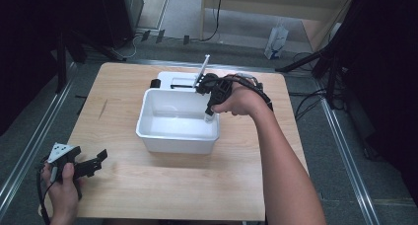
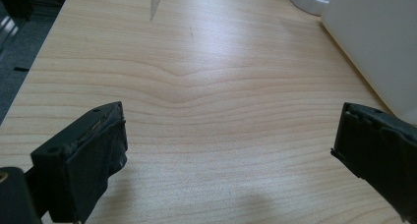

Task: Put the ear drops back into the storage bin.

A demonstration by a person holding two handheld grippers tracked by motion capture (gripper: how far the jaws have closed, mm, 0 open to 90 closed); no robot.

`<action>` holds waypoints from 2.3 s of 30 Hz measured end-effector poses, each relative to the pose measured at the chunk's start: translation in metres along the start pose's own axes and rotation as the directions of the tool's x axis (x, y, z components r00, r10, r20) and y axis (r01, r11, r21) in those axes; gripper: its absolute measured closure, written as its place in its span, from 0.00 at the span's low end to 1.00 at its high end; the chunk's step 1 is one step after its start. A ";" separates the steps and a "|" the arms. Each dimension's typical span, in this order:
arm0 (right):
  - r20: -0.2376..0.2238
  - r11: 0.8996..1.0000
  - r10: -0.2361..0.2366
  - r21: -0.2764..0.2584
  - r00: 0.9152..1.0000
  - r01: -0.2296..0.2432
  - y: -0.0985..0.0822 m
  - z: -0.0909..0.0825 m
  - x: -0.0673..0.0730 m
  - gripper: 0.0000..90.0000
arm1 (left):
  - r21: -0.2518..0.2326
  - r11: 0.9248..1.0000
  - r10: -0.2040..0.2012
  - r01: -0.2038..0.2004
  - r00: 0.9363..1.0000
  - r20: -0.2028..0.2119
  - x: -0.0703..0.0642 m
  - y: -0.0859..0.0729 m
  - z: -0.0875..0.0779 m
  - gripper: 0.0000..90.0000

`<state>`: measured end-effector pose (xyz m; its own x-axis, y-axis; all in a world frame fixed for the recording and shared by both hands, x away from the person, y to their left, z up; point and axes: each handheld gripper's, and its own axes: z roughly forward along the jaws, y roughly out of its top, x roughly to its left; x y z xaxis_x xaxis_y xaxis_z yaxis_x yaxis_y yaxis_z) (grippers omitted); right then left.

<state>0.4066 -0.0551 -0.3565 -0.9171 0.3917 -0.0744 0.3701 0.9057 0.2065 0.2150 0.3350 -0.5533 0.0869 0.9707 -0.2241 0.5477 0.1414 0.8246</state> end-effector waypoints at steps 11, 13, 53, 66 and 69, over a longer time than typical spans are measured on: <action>-0.010 0.997 -0.074 0.014 0.997 0.074 -0.006 0.027 0.000 0.80 | 0.001 1.000 0.003 -0.003 1.000 0.002 0.000 0.000 0.000 0.01; -0.008 0.997 -0.079 0.021 0.997 0.079 -0.008 0.032 -0.001 0.80 | 0.002 1.000 0.003 -0.003 1.000 0.002 0.000 0.000 0.000 0.01; 0.039 0.985 -0.139 0.108 0.990 0.134 -0.001 0.081 0.005 0.67 | 0.009 1.000 0.006 -0.006 1.000 0.009 0.000 0.000 0.000 0.01; 0.046 0.996 0.027 -0.087 0.999 -0.023 -0.008 0.034 0.003 0.35 | 0.010 1.000 0.003 -0.004 1.000 0.008 0.000 0.000 0.001 0.01; 0.094 0.978 0.105 -0.190 0.990 -0.086 -0.014 0.017 0.007 0.16 | 0.010 1.000 0.003 -0.003 1.000 0.008 0.000 0.000 0.000 0.01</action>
<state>0.3977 -0.0627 -0.3769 -0.8550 0.4982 -0.1442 0.4124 0.8217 0.3934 0.2152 0.3351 -0.5536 0.0948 0.9696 -0.2258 0.5559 0.1366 0.8200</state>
